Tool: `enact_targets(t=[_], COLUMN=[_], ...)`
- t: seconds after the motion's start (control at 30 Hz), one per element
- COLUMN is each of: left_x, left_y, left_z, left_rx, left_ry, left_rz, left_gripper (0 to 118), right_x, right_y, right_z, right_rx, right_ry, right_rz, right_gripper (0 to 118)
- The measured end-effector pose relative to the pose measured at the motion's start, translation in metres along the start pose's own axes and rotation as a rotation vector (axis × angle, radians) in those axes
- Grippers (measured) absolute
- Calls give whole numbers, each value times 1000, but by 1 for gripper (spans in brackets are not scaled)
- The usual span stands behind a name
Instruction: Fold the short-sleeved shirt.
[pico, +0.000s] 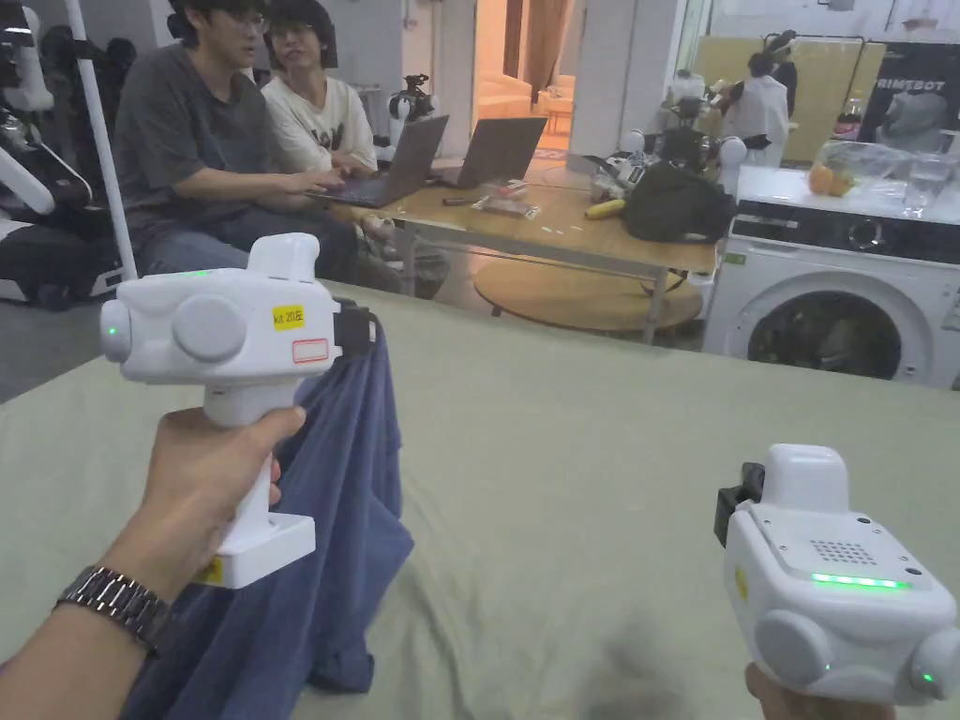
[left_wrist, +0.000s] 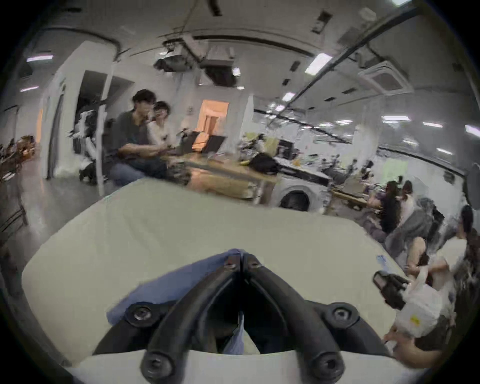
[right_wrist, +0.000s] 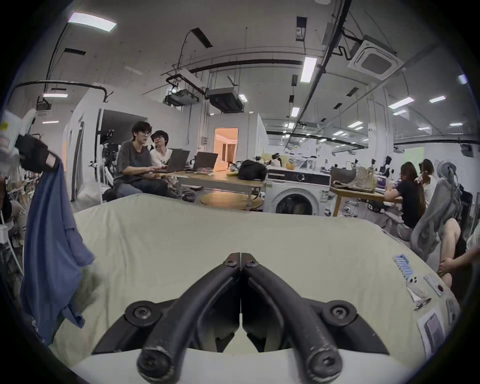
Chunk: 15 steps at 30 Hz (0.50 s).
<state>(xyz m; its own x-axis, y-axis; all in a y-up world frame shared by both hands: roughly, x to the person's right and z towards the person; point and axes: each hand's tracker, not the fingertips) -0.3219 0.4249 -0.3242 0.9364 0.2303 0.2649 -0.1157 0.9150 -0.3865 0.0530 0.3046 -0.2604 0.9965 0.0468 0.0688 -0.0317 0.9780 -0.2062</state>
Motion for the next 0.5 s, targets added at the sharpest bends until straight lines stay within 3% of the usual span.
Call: enact_targets(t=[0.23, 0.5], left_x=[133, 267], left_y=[-1, -76], left_z=[-59, -109], left_rx=[-44, -190], left_ry=[-274, -533], left_rz=[-69, -146], left_gripper=[0, 0], right_x=[71, 154], right_y=[13, 3], right_z=[33, 72], right_rx=[37, 34], right_ry=[-134, -328], right_rz=[-13, -3], right_gripper=[0, 0])
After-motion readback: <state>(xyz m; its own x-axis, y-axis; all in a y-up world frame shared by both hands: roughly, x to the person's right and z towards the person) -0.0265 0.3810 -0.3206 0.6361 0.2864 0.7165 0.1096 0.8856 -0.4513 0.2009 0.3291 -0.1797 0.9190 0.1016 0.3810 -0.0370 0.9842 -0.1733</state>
